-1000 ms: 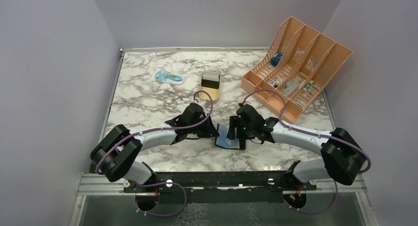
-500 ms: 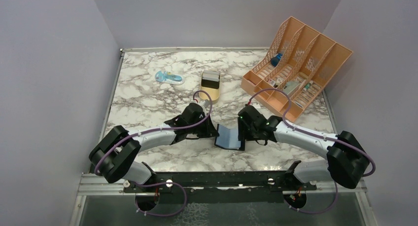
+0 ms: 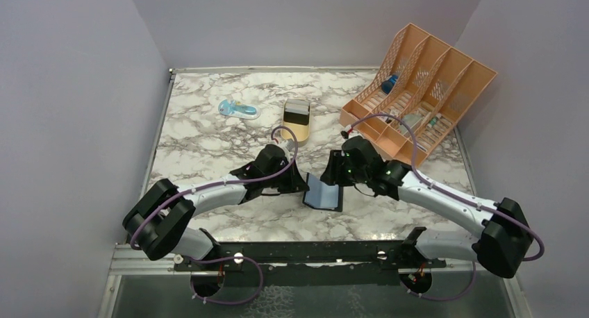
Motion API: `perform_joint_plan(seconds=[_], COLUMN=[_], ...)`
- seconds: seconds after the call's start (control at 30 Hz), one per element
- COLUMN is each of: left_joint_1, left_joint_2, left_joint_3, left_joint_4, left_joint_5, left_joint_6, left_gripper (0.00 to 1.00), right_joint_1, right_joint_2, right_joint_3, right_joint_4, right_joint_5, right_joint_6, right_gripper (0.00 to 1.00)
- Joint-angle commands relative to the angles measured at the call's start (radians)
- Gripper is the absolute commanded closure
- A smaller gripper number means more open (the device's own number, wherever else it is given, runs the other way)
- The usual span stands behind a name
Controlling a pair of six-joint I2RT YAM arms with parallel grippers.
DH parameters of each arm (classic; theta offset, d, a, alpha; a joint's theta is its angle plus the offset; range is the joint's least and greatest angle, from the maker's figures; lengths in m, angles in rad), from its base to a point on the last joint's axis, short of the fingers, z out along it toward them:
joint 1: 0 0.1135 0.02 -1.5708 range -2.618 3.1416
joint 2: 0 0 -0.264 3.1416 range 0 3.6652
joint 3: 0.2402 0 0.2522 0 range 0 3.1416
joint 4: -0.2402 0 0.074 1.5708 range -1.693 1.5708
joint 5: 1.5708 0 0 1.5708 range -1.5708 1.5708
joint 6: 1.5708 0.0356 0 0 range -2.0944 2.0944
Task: Put the credit cards into the card holder
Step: Open the card holder at the center of the board.
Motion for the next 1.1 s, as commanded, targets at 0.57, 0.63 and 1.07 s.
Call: perform_joint_plan(seconds=[0.57,0.63,1.07], left_joint_1=[-0.035,-0.029,0.236], left_joint_2=[-0.06,-0.099,-0.155], left_joint_3=[-0.016,0.025,0.255], left_joint_4=[-0.108,-0.215,-0.444], left_joint_5=[-0.221,-0.294,-0.419], left_joint_6=[-0.129,-0.099,0.219], left_gripper=[0.52,0.46,0.45], right_joint_1=[0.091,0.115,0.142], right_joint_2=[0.345,0.365,0.374], right_joint_3=[0.085,0.099,0.098], right_joint_4=[-0.032,-0.05,-0.078], right_joint_5=[0.142,0.178,0.249], right_joint_6=[0.066,0.075,0.049], right_gripper=[0.36,0.36,0.38])
